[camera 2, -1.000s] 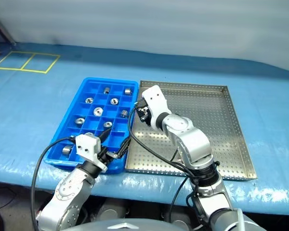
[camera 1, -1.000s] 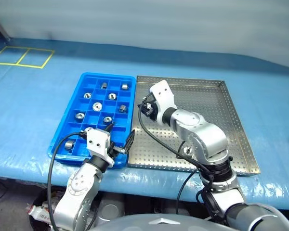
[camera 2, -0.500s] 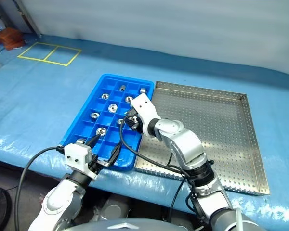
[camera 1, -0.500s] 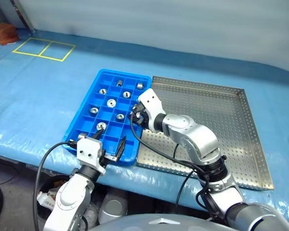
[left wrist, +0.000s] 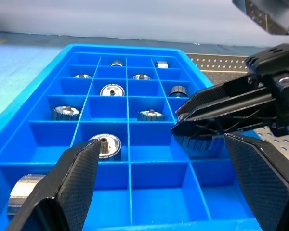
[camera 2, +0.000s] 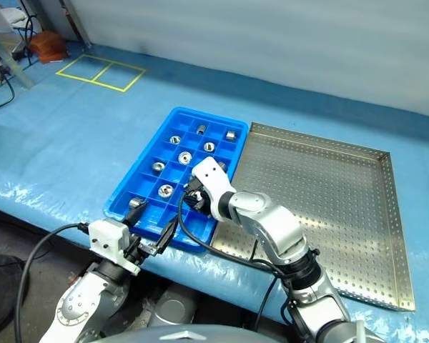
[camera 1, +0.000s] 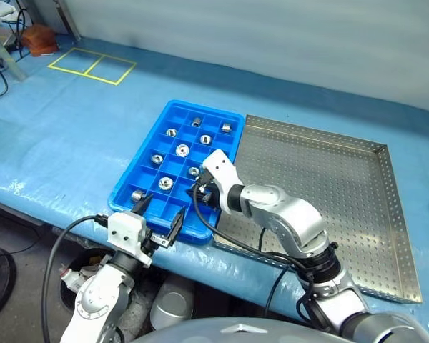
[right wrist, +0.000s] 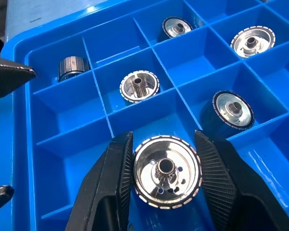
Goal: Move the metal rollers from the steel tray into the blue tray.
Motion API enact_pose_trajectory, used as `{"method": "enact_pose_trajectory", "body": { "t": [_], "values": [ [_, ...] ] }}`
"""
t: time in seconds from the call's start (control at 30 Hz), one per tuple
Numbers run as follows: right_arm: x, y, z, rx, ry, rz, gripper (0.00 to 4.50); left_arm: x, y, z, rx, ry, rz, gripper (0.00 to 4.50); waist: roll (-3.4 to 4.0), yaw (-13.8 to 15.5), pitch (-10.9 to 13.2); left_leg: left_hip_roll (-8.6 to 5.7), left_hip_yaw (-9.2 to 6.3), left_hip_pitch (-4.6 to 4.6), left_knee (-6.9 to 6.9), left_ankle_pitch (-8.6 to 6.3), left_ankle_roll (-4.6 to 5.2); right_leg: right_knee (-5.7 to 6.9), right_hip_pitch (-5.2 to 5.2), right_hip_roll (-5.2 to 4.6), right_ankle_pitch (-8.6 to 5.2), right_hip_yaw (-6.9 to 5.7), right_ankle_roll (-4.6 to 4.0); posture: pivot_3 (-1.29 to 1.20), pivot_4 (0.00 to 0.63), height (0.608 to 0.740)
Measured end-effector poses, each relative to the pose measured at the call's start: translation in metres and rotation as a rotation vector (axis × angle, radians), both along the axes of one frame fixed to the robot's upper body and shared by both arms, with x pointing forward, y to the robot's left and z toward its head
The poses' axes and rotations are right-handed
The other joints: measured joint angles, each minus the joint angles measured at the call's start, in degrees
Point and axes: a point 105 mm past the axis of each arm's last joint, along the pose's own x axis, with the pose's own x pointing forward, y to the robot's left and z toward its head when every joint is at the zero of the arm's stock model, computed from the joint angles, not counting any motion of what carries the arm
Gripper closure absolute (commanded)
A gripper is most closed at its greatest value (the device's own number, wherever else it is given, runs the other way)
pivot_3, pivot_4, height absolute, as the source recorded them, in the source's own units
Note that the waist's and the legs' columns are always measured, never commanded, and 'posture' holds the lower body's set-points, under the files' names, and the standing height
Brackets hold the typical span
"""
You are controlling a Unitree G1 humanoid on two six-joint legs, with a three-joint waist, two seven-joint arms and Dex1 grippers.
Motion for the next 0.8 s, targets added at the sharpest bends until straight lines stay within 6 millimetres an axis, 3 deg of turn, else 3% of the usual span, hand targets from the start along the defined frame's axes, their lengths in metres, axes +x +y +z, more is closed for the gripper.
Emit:
{"method": "enact_pose_trajectory", "body": {
  "t": [0.27, 0.53, 0.57, 0.8],
  "values": [
    [0.003, -0.022, -0.005, -0.054, 0.008, -0.059, 2.86, 0.001, -0.003, -0.003, -0.017, 0.001, -0.053, 0.0, 0.0, 0.19, 0.0, 0.0, 0.0, -0.03, 0.0, -0.01, -0.01, -0.03, -0.02, 0.01, 0.0, 0.0, 0.0, 0.45, 0.15, 0.74],
    [-0.001, -0.026, 0.004, -0.036, -0.018, -0.069, 0.19, 0.006, -0.006, -0.012, -0.012, 0.019, -0.112, 0.0, 0.0, -0.7, 0.0, 0.01, -0.01, -0.03, 0.02, -0.01, -0.01, -0.03, 0.01, 0.01, 0.0, -0.02, 0.0, 0.38, 0.15, 0.74],
    [-0.001, -0.027, 0.005, -0.031, -0.022, -0.077, 0.02, 0.006, -0.007, -0.012, -0.01, 0.021, -0.12, 0.0, 0.01, -0.87, 0.0, 0.01, -0.01, -0.03, 0.04, -0.01, -0.01, -0.03, 0.01, 0.01, 0.0, -0.02, 0.0, 0.36, 0.15, 0.74],
    [0.003, -0.048, 0.026, 0.037, -0.09, -0.226, 0.02, 0.012, -0.014, -0.014, 0.007, 0.014, -0.197, 0.0, 0.01, -3.7, 0.0, 0.0, -0.03, -0.02, 0.06, -0.01, -0.01, -0.03, 0.04, 0.0, 0.0, -0.02, 0.0, 0.26, 0.15, 0.74]
  ]
}}
